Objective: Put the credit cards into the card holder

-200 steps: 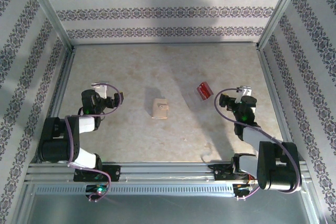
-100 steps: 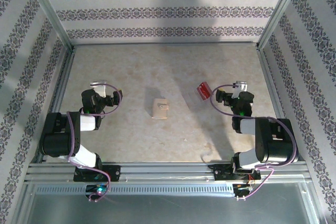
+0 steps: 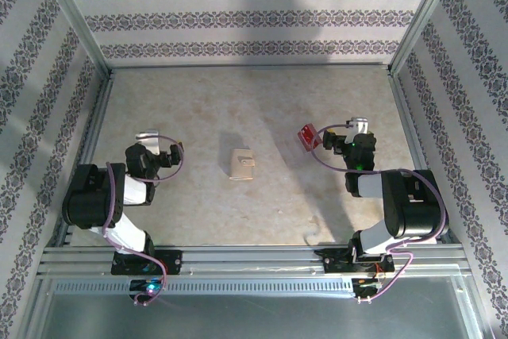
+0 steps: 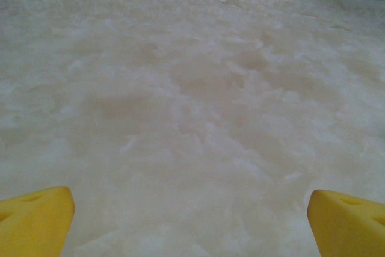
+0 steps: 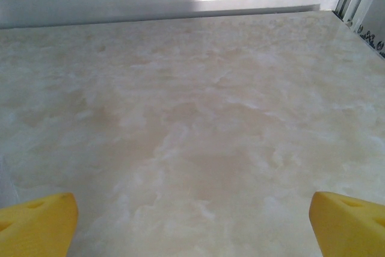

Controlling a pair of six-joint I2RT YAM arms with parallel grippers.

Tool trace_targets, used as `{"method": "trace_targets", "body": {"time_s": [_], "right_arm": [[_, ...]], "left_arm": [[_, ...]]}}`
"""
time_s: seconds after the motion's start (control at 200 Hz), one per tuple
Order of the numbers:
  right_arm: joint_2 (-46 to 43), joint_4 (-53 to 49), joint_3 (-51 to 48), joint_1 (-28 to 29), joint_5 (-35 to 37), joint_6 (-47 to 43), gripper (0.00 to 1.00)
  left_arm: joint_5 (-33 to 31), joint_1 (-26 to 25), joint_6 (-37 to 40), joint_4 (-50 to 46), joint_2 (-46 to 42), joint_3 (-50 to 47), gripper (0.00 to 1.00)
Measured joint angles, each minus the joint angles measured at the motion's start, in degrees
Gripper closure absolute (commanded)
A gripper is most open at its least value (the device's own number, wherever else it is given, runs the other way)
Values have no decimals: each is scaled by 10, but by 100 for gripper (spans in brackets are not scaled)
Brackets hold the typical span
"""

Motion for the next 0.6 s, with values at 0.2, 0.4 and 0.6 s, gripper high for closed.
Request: {"method": "trace_targets", "body": {"time_s": [0.2, 0.4, 0.6], "right_arm": [[0, 0, 0, 0, 5, -3, 2], [0, 0, 0, 0, 7, -9, 2], [0, 0, 0, 0, 7, -9, 2]], "left_arm": [[-4, -1, 0, 0, 0, 16, 1], [-4, -2, 0, 0, 0, 17, 1], [-5, -2, 0, 5, 0, 16, 1]]}}
